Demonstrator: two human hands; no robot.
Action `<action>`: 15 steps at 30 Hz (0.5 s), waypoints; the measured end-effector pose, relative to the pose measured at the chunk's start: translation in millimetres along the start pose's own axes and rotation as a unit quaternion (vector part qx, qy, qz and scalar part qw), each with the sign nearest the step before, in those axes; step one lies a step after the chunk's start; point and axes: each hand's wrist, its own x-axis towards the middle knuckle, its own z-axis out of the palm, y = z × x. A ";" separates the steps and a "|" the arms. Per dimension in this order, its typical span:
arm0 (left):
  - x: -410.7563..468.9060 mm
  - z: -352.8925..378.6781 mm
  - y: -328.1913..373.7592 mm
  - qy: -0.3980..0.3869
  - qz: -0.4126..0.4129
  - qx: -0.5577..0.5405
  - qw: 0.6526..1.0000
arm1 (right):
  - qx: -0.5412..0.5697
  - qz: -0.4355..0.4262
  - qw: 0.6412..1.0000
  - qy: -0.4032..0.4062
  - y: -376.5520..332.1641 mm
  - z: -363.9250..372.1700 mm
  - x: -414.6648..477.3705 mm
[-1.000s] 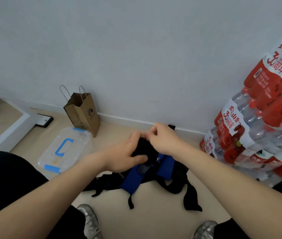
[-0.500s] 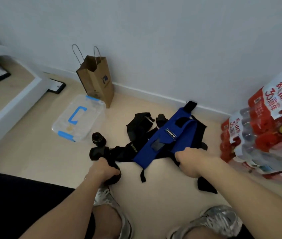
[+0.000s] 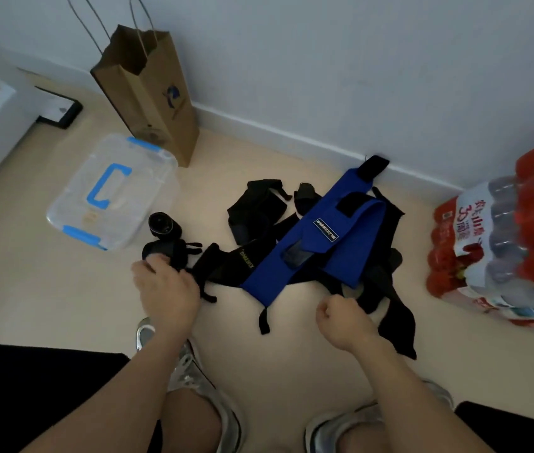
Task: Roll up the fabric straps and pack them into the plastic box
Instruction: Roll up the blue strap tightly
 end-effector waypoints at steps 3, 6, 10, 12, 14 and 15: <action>-13.6 17.2 34.0 -0.094 0.212 0.016 0.972 | 0.074 0.057 0.990 0.102 8.0 -4.3 11.8; -33.1 42.1 67.5 -0.296 0.247 0.031 0.922 | 0.131 0.096 0.960 0.230 3.4 -10.0 17.0; -58.0 70.6 85.3 -0.374 0.209 0.168 0.888 | 0.157 0.083 0.929 0.324 0.8 -17.0 25.8; -64.6 76.5 84.1 -0.349 0.232 0.220 0.881 | 0.168 0.106 0.932 0.303 2.3 -18.7 37.6; -66.0 79.3 80.9 -0.335 0.247 0.243 0.876 | 0.219 0.151 0.929 0.258 3.0 -19.6 49.8; -64.9 79.7 80.2 -0.332 0.249 0.250 0.875 | 0.266 0.161 0.921 0.234 1.9 -20.4 54.8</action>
